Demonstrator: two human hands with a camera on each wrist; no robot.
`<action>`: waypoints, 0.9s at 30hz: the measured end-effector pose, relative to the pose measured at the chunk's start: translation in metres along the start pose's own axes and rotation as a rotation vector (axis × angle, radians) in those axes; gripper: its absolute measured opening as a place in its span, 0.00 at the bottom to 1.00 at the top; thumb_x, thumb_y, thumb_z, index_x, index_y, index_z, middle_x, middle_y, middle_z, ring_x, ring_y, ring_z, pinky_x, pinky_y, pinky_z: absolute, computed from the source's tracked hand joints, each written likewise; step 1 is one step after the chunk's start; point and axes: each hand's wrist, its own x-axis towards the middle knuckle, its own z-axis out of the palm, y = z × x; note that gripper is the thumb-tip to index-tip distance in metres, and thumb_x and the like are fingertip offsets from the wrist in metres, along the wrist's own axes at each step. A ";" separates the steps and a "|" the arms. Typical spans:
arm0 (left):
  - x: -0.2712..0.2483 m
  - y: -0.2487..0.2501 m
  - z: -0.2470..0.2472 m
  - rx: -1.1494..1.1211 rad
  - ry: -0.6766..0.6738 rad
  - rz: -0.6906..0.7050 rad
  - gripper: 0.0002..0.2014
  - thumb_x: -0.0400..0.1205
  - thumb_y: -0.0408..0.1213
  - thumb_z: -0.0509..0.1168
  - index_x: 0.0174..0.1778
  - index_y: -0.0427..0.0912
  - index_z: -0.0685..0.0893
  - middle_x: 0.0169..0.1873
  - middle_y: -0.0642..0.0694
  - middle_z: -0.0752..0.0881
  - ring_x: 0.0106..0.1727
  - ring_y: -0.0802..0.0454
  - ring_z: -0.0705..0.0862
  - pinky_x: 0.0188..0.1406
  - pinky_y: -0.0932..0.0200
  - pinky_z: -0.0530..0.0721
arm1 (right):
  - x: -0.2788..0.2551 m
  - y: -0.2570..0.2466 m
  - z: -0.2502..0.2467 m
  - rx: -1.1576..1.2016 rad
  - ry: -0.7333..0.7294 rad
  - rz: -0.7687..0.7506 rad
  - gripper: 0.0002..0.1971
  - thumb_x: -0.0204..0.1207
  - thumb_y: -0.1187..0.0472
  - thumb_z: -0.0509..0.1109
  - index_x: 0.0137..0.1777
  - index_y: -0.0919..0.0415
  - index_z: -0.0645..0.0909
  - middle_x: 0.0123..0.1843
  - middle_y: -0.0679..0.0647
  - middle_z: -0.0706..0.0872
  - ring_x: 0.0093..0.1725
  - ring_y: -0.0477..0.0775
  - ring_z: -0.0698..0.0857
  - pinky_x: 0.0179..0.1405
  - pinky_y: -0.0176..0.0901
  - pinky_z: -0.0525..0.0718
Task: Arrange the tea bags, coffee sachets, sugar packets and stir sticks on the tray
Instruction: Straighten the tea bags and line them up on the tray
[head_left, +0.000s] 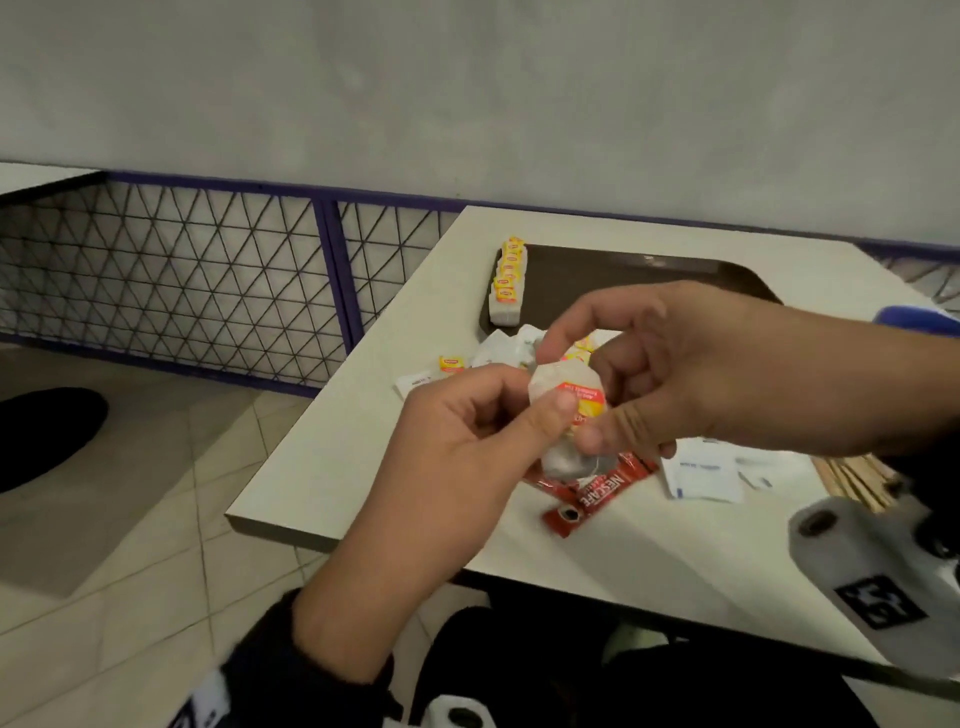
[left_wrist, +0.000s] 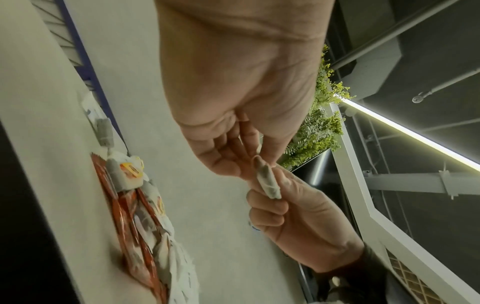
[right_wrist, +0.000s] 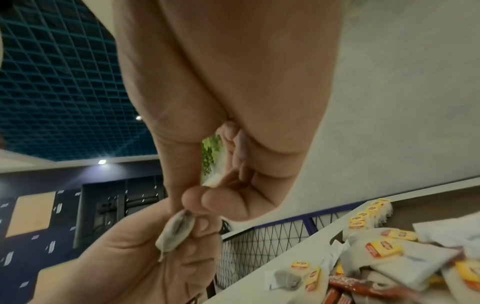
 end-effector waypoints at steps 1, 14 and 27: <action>-0.004 0.002 0.004 -0.038 0.000 -0.012 0.12 0.79 0.40 0.75 0.43 0.31 0.90 0.38 0.25 0.86 0.35 0.42 0.84 0.35 0.54 0.84 | -0.009 0.002 0.003 0.037 0.041 -0.016 0.25 0.63 0.59 0.85 0.60 0.50 0.83 0.41 0.68 0.88 0.33 0.63 0.82 0.31 0.50 0.81; -0.040 0.008 0.035 -0.109 0.045 -0.106 0.12 0.76 0.40 0.73 0.46 0.33 0.92 0.40 0.31 0.91 0.40 0.39 0.89 0.43 0.40 0.92 | -0.062 0.040 0.053 0.121 0.472 -0.229 0.05 0.72 0.65 0.80 0.46 0.64 0.90 0.36 0.57 0.91 0.32 0.45 0.85 0.31 0.28 0.80; -0.048 0.011 0.046 -0.056 0.153 -0.089 0.14 0.76 0.46 0.71 0.43 0.38 0.95 0.38 0.36 0.92 0.41 0.31 0.90 0.45 0.36 0.92 | -0.072 0.045 0.067 -0.220 0.766 -0.355 0.06 0.77 0.63 0.79 0.45 0.50 0.90 0.40 0.46 0.87 0.43 0.52 0.85 0.40 0.40 0.82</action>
